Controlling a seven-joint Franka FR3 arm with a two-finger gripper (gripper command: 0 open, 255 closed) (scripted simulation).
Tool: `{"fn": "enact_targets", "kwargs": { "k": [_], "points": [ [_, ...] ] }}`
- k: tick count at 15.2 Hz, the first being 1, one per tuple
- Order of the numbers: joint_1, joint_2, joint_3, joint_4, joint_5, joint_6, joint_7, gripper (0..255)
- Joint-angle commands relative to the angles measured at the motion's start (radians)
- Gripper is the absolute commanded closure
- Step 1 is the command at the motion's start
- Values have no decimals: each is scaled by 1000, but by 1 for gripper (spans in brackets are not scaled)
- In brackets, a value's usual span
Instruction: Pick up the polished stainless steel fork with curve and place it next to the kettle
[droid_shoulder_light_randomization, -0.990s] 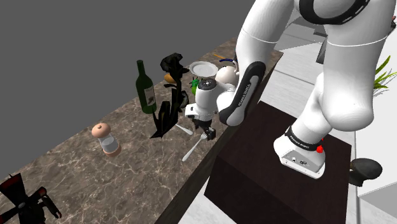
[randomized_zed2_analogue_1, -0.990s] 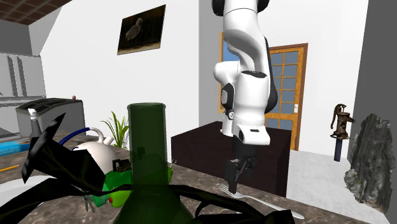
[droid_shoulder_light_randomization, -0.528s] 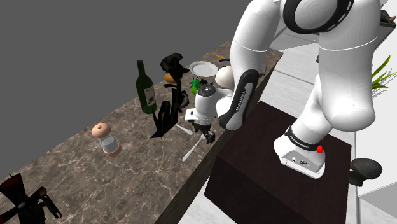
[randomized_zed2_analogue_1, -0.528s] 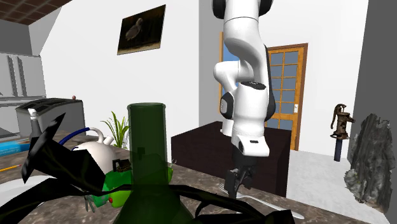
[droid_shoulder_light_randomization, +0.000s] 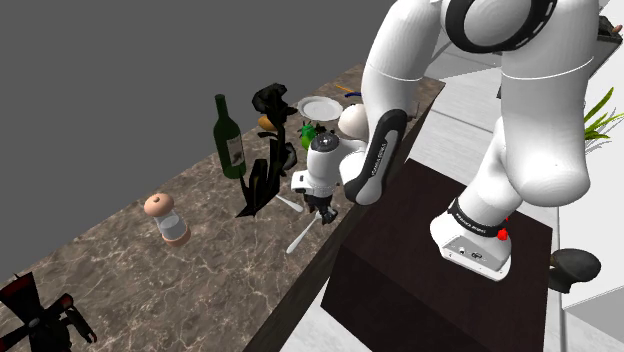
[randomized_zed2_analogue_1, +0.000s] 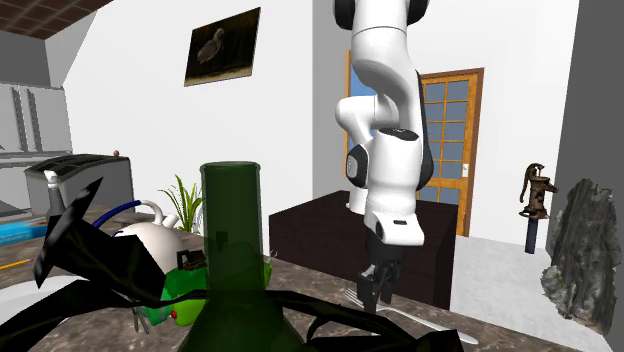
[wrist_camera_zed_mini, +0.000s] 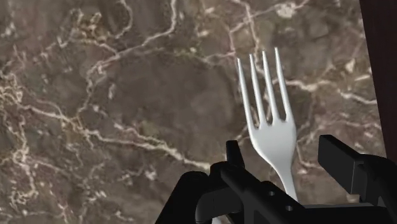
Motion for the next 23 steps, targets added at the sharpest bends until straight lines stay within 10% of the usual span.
{"fn": "enact_targets", "kwargs": {
  "k": [1, 23],
  "points": [
    [-2, 4, -2, 3, 1, 2, 0, 255],
    [-121, -274, 144, -84, 126, -194, -116, 255]
  ]
}}
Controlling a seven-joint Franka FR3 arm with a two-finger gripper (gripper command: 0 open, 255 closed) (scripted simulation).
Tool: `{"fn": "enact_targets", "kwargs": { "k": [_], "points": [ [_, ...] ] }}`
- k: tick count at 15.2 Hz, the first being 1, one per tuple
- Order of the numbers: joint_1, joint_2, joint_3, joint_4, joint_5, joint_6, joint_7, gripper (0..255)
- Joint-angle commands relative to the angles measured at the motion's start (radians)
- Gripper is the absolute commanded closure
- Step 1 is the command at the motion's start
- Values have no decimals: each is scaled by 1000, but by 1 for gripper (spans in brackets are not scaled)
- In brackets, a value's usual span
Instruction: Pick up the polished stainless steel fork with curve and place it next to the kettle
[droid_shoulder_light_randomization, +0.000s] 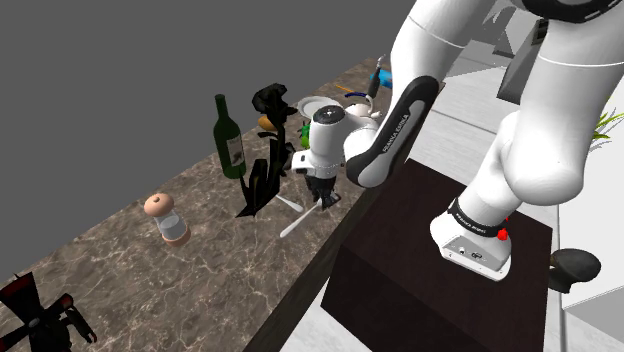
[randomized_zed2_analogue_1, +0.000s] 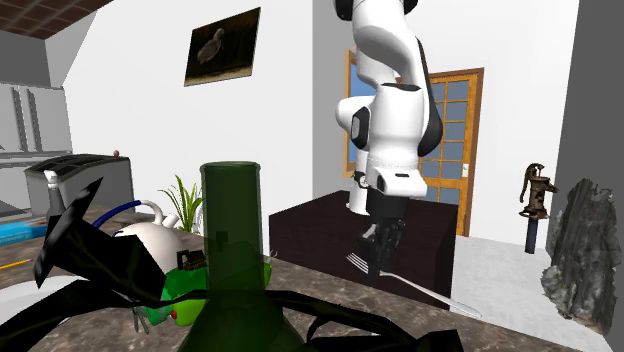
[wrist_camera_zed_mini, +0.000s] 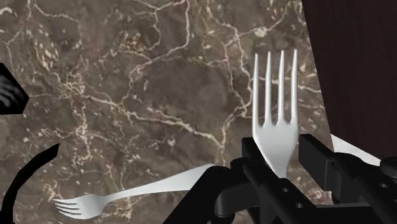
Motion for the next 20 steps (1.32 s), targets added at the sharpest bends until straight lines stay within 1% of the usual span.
{"fn": "enact_targets", "kwargs": {
  "k": [1, 9, 14, 20],
  "points": [
    [-14, -35, 17, -7, 25, -28, -22, 255],
    [-38, -168, 63, -25, 125, -138, -102, 255],
    [-38, -247, 74, -26, 178, -212, -143, 255],
    [-33, -335, 77, -18, 225, -304, -181, 255]
  ]
}}
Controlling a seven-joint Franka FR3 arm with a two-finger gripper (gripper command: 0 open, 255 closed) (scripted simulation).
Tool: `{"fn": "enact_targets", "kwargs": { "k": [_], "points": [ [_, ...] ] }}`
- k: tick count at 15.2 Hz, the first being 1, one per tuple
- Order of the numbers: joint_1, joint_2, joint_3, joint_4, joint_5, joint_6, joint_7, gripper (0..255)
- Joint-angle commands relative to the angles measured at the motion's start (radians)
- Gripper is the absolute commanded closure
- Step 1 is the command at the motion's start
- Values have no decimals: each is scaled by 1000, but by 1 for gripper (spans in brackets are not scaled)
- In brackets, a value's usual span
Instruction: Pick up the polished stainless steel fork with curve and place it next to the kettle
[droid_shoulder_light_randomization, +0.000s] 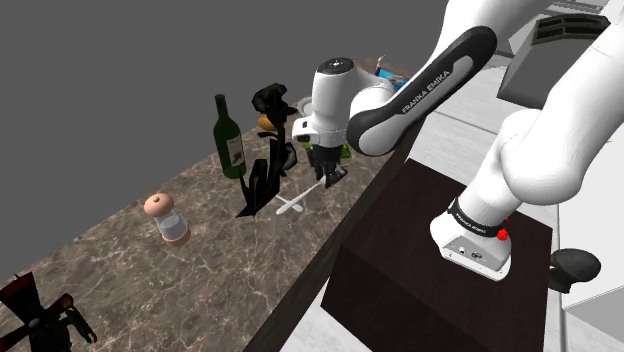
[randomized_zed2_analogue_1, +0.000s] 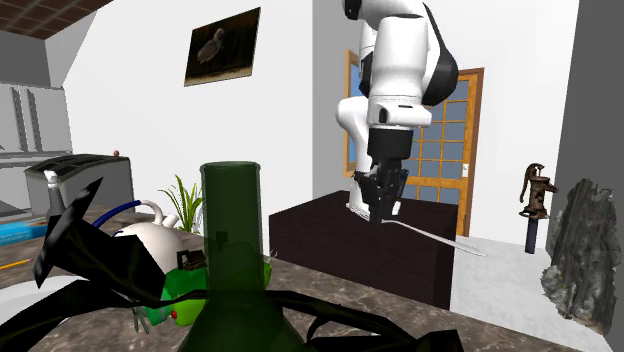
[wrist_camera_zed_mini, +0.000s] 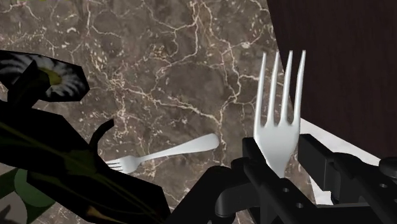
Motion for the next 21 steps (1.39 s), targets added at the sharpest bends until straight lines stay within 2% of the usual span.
{"fn": "enact_targets", "kwargs": {
  "k": [1, 12, 21],
  "points": [
    [2, -30, 0, 2, 14, -31, -12, 255],
    [13, -159, -8, 42, 60, -197, -53, 255],
    [-108, -210, -171, -18, 2, -175, -292, 255]
  ]
}}
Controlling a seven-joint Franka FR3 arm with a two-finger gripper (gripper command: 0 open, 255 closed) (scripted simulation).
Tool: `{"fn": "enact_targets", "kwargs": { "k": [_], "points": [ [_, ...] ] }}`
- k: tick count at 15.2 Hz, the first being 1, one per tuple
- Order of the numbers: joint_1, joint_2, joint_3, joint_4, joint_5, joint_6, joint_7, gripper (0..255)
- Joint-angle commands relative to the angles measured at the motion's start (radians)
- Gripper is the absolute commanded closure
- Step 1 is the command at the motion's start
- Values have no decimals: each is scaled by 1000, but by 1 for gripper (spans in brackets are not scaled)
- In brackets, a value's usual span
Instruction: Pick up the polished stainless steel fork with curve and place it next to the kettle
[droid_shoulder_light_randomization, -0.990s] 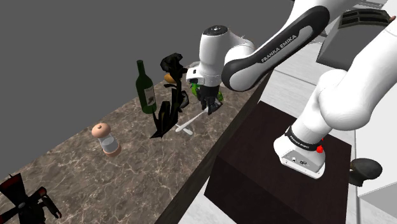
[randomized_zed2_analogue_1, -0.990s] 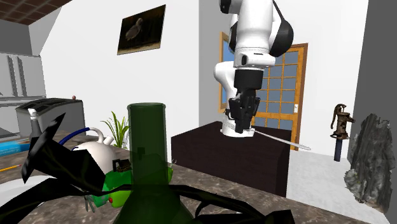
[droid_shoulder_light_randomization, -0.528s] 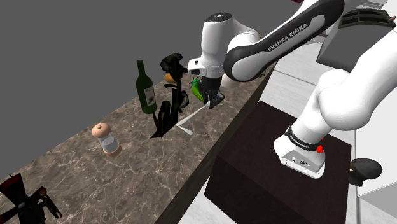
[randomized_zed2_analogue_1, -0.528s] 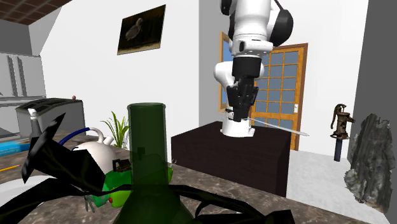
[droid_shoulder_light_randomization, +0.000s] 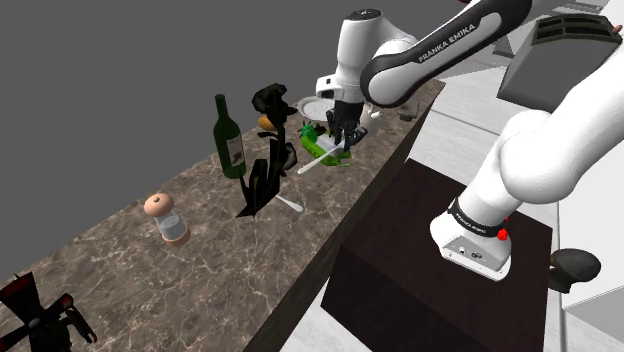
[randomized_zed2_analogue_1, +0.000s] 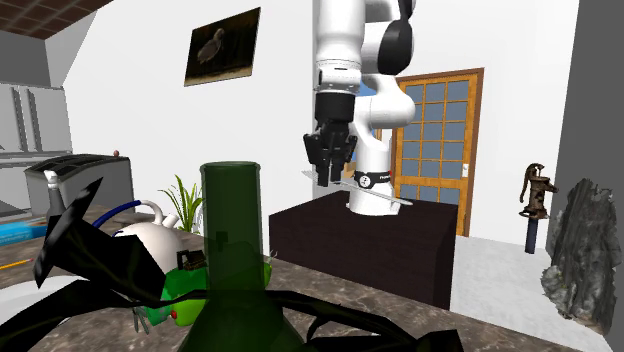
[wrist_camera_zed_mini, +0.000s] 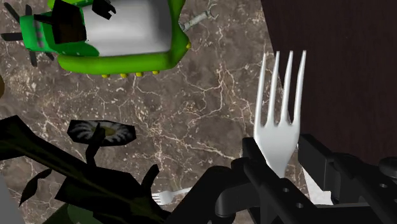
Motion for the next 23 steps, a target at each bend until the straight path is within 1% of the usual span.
{"fn": "enact_targets", "kwargs": {
  "k": [1, 7, 13, 18, 23],
  "points": [
    [-29, -5, -38, -3, -16, 2, -56, 255],
    [-112, 22, -149, 23, -57, 16, -216, 255],
    [-183, 89, -254, 94, -71, 26, -381, 255],
    [-233, 172, -332, 185, -52, 29, -525, 255],
    [-282, 275, -395, 302, -2, 21, -676, 255]
  ]
}}
